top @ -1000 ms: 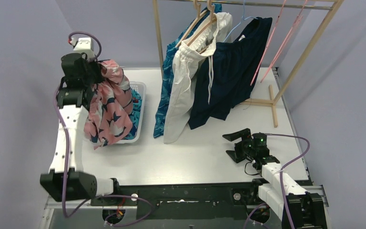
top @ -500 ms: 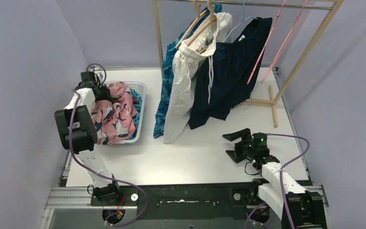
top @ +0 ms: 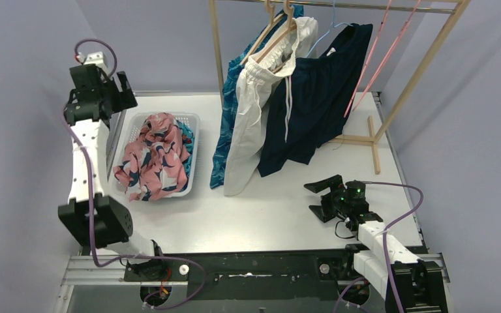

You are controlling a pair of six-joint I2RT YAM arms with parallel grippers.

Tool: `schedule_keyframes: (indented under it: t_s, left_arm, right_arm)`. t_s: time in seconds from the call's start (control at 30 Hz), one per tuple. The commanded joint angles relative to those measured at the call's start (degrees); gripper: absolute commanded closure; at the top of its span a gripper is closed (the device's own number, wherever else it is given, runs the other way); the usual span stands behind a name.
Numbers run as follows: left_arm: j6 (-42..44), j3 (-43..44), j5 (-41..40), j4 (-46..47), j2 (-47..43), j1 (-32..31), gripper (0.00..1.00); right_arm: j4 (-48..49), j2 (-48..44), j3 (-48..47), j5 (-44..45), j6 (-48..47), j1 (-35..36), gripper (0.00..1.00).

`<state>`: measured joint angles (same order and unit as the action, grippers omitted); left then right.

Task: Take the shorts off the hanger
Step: Place the shorts in the basket.

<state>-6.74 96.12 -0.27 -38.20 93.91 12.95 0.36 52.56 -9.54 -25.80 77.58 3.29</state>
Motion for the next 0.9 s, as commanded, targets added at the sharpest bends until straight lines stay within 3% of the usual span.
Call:
schedule_keyframes:
  t_s: [0.0,0.13,0.17,0.2,0.37,0.47,0.67,0.87]
  left_arm:
    - [0.97,0.19,2.78,-2.08,-9.56,0.32,0.20]
    - [-7.58,-14.45,22.83,2.93,-18.04,0.30,0.36]
    - [-9.98,-18.46,25.43,4.34,-20.29,0.32,0.44]
    - [-11.37,-22.55,26.06,5.26,-22.80,0.21,0.46]
    - [-18.60,-38.84,14.30,5.09,-35.43,0.50,0.47]
    - [-21.78,-45.71,9.21,7.93,-38.61,0.50,0.49]
    - [-27.76,-51.69,7.42,15.84,-24.25,1.25,0.61]
    - [-27.65,-51.09,8.45,19.30,-13.85,1.28,0.57]
  right_arm:
    - [-1.59,0.68,-0.88,1.13,-1.03,-0.47,0.11]
    - [-1.70,0.48,-0.51,0.83,-0.94,-0.49,0.11]
    - [-1.87,0.39,-0.55,0.46,-0.94,-0.48,0.11]
    - [-2.13,0.26,-0.73,0.08,-1.03,-0.48,0.11]
    - [-6.35,-1.31,-1.73,0.85,-2.93,-0.50,0.11]
    - [-5.61,-1.61,-1.07,1.41,-2.33,-0.55,0.11]
    - [-4.85,-1.03,-1.05,-0.48,-2.06,-0.56,0.11]
    - [-9.81,-6.66,-1.31,1.09,-2.09,-0.61,0.11]
